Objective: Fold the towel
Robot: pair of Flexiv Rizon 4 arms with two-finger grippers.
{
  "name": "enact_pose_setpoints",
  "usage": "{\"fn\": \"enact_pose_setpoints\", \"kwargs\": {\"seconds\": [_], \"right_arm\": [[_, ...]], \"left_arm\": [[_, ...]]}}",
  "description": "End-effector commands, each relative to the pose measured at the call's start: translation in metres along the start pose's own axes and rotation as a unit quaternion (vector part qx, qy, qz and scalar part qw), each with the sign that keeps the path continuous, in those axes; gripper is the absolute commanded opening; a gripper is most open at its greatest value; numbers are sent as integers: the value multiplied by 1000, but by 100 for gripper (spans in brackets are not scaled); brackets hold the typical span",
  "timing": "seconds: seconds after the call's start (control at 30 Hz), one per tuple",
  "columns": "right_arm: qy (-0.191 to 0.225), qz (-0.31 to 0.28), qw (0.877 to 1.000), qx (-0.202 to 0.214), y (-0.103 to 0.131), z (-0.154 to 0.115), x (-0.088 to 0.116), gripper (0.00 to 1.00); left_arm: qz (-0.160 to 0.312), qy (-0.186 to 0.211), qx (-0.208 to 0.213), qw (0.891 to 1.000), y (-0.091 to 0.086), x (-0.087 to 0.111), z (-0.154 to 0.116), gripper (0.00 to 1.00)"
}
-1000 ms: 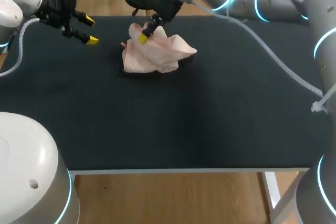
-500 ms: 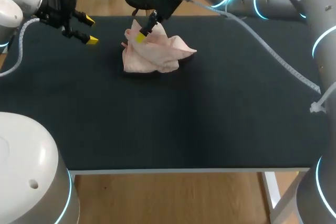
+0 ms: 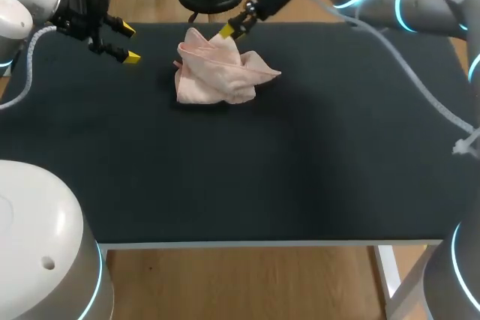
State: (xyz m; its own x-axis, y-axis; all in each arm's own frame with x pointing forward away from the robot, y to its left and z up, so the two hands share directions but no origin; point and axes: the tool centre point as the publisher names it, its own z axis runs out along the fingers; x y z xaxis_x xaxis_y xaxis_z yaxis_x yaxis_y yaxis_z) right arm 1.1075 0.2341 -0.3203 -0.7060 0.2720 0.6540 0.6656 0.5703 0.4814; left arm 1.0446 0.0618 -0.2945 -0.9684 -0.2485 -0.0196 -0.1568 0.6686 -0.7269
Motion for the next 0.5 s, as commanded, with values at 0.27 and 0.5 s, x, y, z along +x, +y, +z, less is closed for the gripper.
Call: {"fn": "enact_pose_setpoints", "kwargs": {"seconds": [0.27, 0.5], "right_arm": [[-99, -40, 993, -47, -39, -26, 14, 100], [-99, -40, 993, -47, -39, -26, 14, 100]], "left_arm": [[1, -1, 2, 1000, 1, 0, 0, 100], [1, -1, 2, 1000, 1, 0, 0, 100]]}}
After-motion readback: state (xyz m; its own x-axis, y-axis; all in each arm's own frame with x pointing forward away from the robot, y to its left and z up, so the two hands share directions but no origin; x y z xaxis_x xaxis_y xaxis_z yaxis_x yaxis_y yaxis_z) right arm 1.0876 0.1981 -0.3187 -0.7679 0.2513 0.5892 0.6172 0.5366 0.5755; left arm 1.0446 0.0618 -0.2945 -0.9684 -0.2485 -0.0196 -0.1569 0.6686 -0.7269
